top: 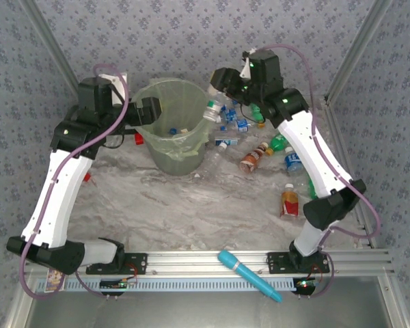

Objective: Put the plastic bottles in the bin

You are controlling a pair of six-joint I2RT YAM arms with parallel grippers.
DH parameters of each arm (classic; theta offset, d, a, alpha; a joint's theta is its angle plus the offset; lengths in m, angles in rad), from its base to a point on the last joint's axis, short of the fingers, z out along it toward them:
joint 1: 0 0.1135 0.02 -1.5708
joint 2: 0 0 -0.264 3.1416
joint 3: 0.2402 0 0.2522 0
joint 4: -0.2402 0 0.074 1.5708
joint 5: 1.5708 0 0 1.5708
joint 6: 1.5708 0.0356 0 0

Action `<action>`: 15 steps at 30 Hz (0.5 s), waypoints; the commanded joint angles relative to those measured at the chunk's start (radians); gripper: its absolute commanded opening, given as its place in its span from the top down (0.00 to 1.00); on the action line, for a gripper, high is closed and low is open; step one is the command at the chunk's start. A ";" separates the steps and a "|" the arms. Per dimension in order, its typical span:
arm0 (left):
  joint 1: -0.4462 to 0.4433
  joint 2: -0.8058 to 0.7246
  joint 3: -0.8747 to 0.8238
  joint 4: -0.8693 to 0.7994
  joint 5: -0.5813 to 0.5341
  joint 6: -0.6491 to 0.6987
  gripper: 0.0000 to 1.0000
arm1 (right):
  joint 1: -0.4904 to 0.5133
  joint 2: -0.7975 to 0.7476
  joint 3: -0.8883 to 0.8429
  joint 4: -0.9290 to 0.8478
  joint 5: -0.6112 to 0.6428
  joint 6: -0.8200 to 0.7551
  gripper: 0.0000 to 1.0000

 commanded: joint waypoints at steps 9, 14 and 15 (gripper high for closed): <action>0.017 -0.180 -0.109 0.069 -0.053 -0.013 0.00 | 0.092 0.273 0.363 0.050 -0.050 0.080 0.46; 0.018 -0.228 -0.130 0.049 -0.060 -0.019 0.00 | 0.119 0.387 0.498 0.035 -0.062 0.115 0.46; 0.018 -0.232 -0.130 0.044 -0.060 -0.020 0.00 | 0.120 0.399 0.508 0.033 -0.060 0.118 0.46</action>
